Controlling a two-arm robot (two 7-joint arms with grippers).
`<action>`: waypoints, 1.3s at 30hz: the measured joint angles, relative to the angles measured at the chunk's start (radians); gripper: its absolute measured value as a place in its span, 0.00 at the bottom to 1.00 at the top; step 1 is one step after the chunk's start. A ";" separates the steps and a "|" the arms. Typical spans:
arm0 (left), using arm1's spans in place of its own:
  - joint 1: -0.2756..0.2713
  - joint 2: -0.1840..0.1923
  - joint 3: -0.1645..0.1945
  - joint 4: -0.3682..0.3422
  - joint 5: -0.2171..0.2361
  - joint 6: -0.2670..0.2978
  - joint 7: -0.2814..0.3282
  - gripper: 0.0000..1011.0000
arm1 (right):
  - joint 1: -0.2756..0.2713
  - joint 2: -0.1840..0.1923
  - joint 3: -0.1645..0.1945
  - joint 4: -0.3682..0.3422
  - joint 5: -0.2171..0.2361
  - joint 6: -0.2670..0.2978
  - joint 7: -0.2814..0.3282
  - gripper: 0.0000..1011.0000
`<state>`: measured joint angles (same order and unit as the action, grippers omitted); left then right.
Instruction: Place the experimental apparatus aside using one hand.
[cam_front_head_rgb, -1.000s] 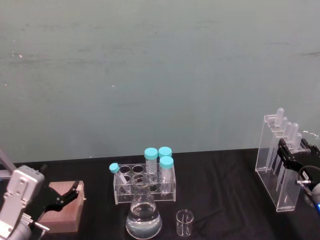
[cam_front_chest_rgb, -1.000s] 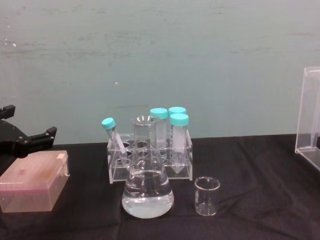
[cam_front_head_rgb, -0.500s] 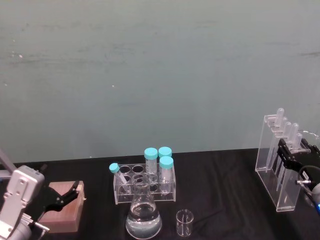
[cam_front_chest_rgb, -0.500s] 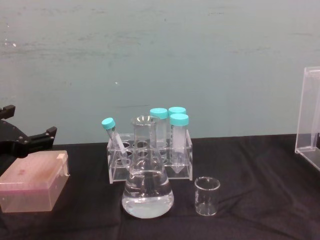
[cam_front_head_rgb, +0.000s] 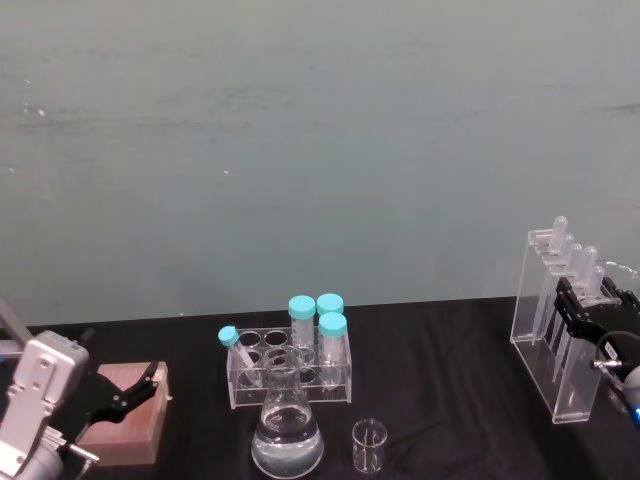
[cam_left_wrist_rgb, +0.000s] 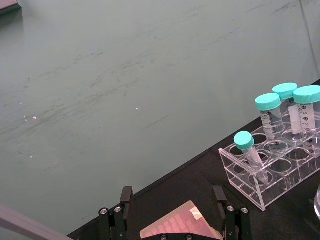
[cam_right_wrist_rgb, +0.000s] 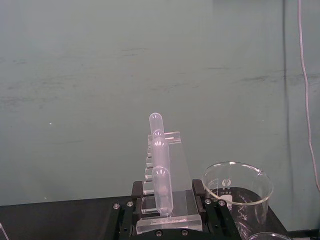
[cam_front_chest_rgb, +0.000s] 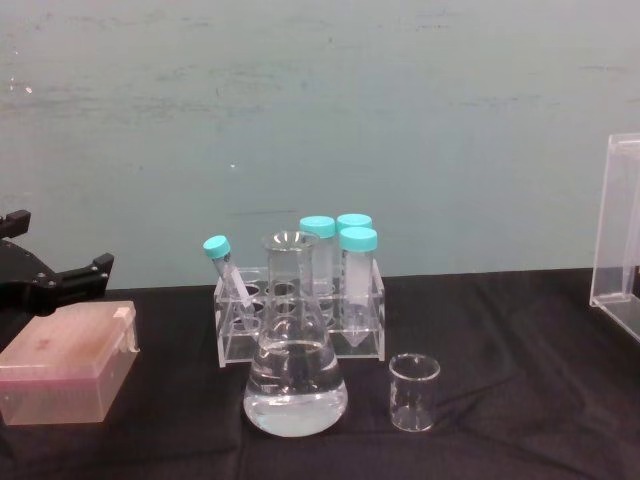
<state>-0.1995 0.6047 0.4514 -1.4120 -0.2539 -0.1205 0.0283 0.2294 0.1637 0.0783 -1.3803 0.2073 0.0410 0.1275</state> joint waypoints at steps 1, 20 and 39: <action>0.000 0.000 0.000 0.000 0.000 0.000 0.000 0.99 | 0.000 0.000 0.000 0.000 0.000 0.000 0.000 0.59; 0.000 0.000 0.000 0.000 0.000 0.000 0.000 0.99 | 0.000 0.000 -0.001 0.002 0.000 0.002 0.000 0.99; 0.000 0.000 0.000 0.000 0.000 0.000 0.000 0.99 | 0.000 0.000 0.000 0.000 0.000 0.000 0.000 0.99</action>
<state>-0.1995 0.6046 0.4514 -1.4119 -0.2539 -0.1205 0.0283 0.2293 0.1638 0.0783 -1.3801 0.2072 0.0410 0.1275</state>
